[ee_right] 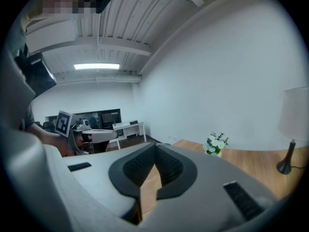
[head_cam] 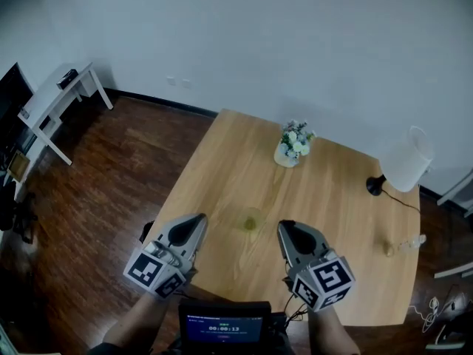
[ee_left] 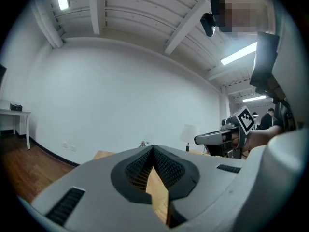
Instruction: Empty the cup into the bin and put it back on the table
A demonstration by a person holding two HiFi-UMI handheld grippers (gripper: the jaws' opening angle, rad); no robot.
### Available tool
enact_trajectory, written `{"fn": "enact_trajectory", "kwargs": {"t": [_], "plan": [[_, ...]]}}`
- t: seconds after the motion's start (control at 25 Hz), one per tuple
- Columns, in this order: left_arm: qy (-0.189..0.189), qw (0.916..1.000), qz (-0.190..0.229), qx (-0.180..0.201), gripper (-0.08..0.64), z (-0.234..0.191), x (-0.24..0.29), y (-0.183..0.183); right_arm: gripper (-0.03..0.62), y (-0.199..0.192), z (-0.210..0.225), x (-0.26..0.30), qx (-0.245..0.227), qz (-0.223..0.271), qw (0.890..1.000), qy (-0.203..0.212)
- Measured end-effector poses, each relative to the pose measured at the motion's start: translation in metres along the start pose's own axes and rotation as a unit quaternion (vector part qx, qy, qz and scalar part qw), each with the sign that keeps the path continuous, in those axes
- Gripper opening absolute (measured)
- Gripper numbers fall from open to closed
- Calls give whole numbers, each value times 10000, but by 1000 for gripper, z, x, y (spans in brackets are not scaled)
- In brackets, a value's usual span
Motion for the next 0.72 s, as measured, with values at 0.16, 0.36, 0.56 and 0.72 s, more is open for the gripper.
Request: {"fn": "enact_trajectory", "kwargs": {"t": [0.16, 0.36, 0.56, 0.72], "plan": [[53, 10000, -25, -15, -8, 1, 7, -3, 0, -4, 4, 7, 24, -80, 9999, 110], [204, 9997, -80, 63, -8, -2, 8, -3, 0, -5, 7, 16, 36, -123, 9996, 246], [338, 9993, -119, 130, -8, -5, 6, 2, 0, -5, 4, 22, 15, -143, 9990, 427], [244, 9995, -166, 150, -8, -9, 6, 1, 1, -6, 1, 30, 34, -177, 9991, 378]]}}
Point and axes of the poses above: the fingertips, and each gripper's own axes: x forward along the fingers, z to its right, y out of its top, the point moved 1 cm from there along -x, backward along the fingers, and after that the axes turned 6 degrees about -y, right-handed, at the moved point
